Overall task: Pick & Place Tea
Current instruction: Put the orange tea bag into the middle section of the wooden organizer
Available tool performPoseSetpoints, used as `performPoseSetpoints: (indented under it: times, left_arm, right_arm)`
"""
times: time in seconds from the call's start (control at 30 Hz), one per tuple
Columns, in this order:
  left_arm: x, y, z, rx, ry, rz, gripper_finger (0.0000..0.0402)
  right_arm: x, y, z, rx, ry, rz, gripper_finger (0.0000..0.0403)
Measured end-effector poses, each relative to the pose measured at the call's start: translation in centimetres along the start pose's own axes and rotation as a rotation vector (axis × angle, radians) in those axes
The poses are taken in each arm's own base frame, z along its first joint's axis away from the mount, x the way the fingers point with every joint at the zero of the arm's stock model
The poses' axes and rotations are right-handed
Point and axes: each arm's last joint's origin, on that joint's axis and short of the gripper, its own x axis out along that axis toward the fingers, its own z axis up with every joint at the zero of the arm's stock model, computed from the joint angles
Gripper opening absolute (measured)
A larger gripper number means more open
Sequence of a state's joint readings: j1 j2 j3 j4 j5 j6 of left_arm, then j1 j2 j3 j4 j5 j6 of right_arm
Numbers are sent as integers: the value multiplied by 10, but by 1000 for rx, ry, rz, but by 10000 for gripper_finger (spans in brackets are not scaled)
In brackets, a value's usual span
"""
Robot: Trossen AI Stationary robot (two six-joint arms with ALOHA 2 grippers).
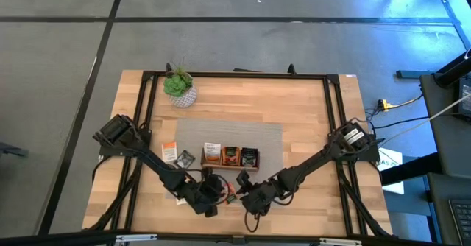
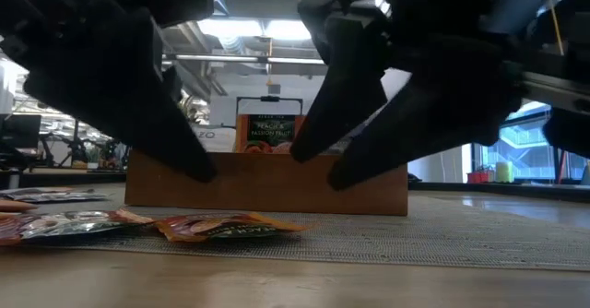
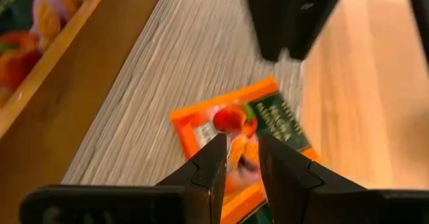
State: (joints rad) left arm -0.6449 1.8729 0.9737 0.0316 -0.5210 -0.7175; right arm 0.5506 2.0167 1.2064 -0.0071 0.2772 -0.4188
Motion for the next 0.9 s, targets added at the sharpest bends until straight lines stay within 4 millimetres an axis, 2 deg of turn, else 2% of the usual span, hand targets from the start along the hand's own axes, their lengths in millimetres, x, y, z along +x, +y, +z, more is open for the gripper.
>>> performPoseSetpoints:
  times: [0.2, 0.53, 0.73, 0.9]
  left_arm:
    - [3, 2, -6, -38, 48, 18, 86]
    - [13, 4, -16, -61, 66, 51, 82]
    - [12, 3, -17, -55, 61, 58, 82]
    - [12, 3, -17, -58, 51, 58, 82]
  right_arm:
    - [-1, 2, 1, -83, -7, 11, 132]
    - [0, 3, 1, -84, -10, 19, 132]
    - [19, 13, -7, -92, -9, 47, 132]
    - [23, 13, -8, -90, -21, 24, 132]
